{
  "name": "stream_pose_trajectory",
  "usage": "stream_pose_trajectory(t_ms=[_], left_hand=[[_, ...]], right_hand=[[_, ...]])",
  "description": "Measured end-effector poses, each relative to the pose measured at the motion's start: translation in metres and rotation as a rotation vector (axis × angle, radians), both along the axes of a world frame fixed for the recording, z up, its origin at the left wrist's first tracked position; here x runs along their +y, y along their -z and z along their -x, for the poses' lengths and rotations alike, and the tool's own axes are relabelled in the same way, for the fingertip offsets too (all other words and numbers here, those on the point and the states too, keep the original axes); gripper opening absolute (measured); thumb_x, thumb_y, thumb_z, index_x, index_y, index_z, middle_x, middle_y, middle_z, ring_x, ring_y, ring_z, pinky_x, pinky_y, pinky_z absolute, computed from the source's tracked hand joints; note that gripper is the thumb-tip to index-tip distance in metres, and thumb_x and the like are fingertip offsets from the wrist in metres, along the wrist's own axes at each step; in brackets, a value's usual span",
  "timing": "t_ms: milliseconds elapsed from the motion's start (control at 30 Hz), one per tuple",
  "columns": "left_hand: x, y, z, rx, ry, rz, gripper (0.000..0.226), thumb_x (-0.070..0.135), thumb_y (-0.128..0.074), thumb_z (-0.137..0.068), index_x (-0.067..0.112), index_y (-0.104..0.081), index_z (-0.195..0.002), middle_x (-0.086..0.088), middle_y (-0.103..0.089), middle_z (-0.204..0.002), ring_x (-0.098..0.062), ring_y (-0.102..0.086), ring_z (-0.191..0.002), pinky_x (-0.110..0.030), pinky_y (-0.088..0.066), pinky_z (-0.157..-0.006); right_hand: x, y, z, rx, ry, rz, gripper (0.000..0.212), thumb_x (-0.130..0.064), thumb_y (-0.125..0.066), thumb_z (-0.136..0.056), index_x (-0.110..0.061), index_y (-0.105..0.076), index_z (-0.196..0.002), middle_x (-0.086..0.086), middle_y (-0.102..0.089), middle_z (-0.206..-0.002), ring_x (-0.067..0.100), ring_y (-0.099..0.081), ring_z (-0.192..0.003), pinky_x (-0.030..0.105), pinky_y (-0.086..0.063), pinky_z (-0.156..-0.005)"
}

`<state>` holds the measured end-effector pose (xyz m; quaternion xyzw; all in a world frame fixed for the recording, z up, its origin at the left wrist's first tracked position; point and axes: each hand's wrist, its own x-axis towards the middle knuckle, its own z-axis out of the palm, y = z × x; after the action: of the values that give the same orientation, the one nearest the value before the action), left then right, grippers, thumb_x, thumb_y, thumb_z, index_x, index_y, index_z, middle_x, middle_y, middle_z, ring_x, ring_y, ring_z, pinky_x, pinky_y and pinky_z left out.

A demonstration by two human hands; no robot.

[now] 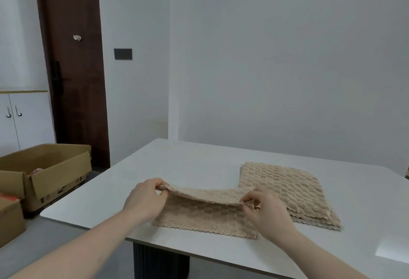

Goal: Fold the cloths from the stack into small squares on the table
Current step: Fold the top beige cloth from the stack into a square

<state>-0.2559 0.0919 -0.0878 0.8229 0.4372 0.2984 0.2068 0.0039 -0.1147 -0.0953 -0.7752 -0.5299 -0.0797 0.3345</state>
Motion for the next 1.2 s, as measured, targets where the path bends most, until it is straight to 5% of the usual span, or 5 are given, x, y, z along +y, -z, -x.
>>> stream_pose_trajectory(t_ms=[267,533,900,1033,1200], left_hand=[[-0.029,0.022,0.012,0.240,0.043,-0.044,0.034,0.032,-0.051,-0.097,0.035,-0.060,-0.130,0.013,-0.063,-0.130,-0.010,-0.060,-0.114,-0.025,-0.048,-0.091],[-0.038,0.015,0.011,0.294,-0.007,-0.126,0.023,0.043,-0.044,-0.096,0.035,-0.064,-0.103,0.015,-0.053,-0.127,-0.012,-0.049,-0.113,-0.032,-0.043,-0.097],[-0.085,0.018,-0.089,0.352,0.289,-0.161,0.059,0.056,-0.029,-0.101,0.037,-0.026,-0.157,0.006,-0.006,-0.170,-0.017,0.001,-0.156,-0.044,0.000,-0.127],[-0.090,0.040,-0.103,0.579,0.280,-0.091,0.074,0.073,-0.015,-0.094,0.042,-0.005,-0.160,0.009,0.009,-0.169,-0.020,0.013,-0.156,-0.050,0.011,-0.125],[-0.090,0.041,-0.098,0.617,0.323,-0.053,0.075,0.073,-0.016,-0.091,0.044,-0.002,-0.159,0.011,0.008,-0.169,-0.018,0.014,-0.156,-0.049,0.011,-0.124]], right_hand=[[-0.019,0.033,0.016,-0.020,-0.012,0.057,0.010,-0.034,-0.068,-0.089,-0.039,-0.076,-0.092,-0.022,-0.057,-0.090,-0.003,-0.054,-0.095,0.018,-0.046,-0.080],[-0.023,0.042,0.023,0.072,0.026,-0.012,0.010,-0.031,-0.066,-0.089,-0.038,-0.072,-0.086,-0.019,-0.059,-0.084,-0.002,-0.054,-0.086,0.016,-0.045,-0.072],[-0.022,0.039,0.013,0.266,0.121,-0.093,0.020,-0.031,-0.061,-0.088,-0.028,-0.071,-0.071,-0.014,-0.063,-0.083,0.004,-0.056,-0.084,0.022,-0.041,-0.070],[-0.020,0.045,0.004,0.245,0.319,-0.125,0.014,-0.045,-0.056,-0.094,-0.034,-0.065,-0.095,-0.015,-0.067,-0.100,0.017,-0.059,-0.101,0.036,-0.045,-0.088],[-0.013,0.050,0.005,0.148,0.374,0.077,0.051,-0.059,-0.040,-0.096,-0.031,-0.051,-0.136,-0.012,-0.059,-0.134,0.020,-0.046,-0.128,0.040,-0.035,-0.107]])
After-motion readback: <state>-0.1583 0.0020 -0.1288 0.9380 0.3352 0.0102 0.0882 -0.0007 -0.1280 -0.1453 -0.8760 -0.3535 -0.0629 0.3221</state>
